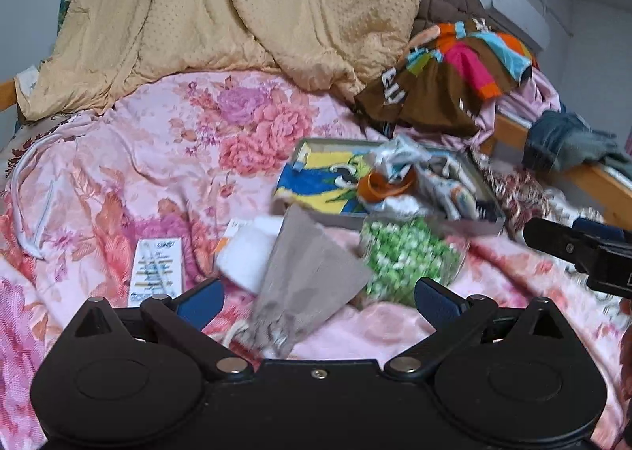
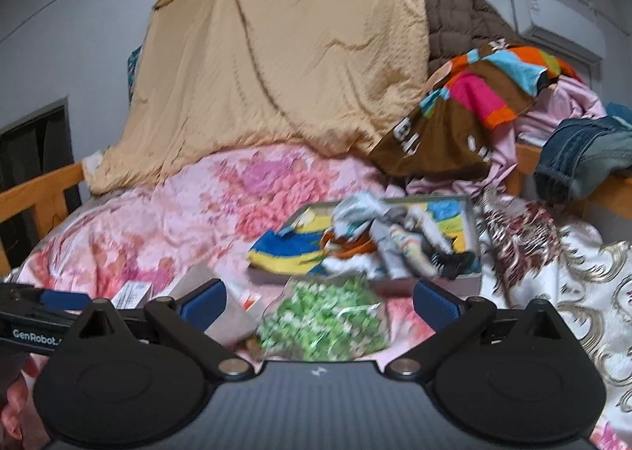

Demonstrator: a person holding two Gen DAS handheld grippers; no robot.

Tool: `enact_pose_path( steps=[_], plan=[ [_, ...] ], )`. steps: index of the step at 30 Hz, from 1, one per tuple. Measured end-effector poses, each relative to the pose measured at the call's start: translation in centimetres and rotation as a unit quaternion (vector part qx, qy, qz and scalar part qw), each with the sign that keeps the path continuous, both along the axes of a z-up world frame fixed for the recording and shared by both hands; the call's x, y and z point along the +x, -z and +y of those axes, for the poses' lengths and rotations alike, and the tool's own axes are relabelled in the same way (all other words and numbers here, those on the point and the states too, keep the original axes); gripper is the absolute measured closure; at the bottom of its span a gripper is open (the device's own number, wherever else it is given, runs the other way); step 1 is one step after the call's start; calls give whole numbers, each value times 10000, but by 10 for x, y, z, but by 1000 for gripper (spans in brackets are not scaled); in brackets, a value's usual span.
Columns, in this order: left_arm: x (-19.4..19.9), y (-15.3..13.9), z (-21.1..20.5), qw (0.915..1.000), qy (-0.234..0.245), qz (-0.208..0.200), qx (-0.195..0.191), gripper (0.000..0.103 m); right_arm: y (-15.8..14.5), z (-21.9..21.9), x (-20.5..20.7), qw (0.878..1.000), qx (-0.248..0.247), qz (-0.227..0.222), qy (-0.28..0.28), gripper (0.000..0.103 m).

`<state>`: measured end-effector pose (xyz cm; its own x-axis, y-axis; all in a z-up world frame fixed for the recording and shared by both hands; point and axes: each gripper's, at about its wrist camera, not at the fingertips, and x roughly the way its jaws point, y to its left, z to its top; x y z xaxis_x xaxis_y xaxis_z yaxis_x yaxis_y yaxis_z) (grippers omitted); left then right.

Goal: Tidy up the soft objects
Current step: 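Withdraw both tools from the tray toward the burlap bag and white cloth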

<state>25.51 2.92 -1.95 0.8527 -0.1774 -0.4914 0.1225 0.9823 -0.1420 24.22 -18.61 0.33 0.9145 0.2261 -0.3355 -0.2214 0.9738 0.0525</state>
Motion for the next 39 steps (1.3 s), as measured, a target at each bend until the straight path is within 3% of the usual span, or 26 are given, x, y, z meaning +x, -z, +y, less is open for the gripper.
enact_pose_path(
  steps=[6,10,18,27,32,39],
  plan=[
    [6,13,14,9994,42,336,99,1,15,17,6,9989,-238,315,-246,0],
    [8,20,20,9980,218,446,403,1,21,25,8,9979,-332,436,-358,0],
    [12,29,33,9971,314,418,550,1,34,31,20,9944,-86,880,-586,0],
    [34,34,63,9983,15,477,338,1,57,45,36,9825,362,1458,-1102,0],
    [48,34,76,9980,-177,590,120,1,66,54,38,9782,286,1629,-1256,0],
    [60,35,85,9977,-85,651,-147,1,75,61,42,9741,265,1826,-1304,0]
  ],
)
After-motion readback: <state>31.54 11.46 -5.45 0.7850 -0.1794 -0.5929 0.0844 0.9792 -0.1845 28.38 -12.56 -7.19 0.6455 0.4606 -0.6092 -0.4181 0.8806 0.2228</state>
